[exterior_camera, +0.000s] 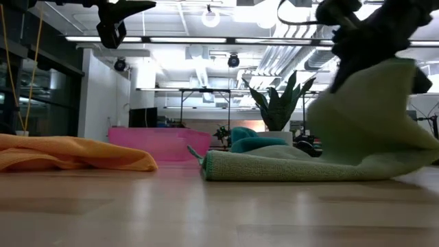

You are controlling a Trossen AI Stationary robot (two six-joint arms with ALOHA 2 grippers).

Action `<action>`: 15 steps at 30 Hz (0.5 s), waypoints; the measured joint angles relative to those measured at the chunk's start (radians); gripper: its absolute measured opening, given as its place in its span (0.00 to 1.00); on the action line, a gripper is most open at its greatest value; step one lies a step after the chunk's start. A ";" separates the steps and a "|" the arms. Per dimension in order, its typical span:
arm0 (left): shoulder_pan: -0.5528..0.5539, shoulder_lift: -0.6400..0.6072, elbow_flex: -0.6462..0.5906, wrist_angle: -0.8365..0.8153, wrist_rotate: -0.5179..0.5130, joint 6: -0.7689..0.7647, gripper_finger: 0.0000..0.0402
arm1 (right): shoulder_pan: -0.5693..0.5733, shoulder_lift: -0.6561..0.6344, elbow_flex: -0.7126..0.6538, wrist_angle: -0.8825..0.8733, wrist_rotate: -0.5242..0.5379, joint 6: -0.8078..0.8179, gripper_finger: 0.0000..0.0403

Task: Fold microfiber towels
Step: Fold the green microfiber cloth

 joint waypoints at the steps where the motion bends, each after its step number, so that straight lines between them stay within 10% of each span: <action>1: 0.000 0.000 0.000 0.000 0.000 0.000 0.50 | 0.000 0.021 0.000 0.035 0.001 0.000 0.00; 15: 0.000 0.000 0.000 0.000 0.000 0.000 0.50 | -0.001 0.263 0.029 0.448 0.046 0.010 0.00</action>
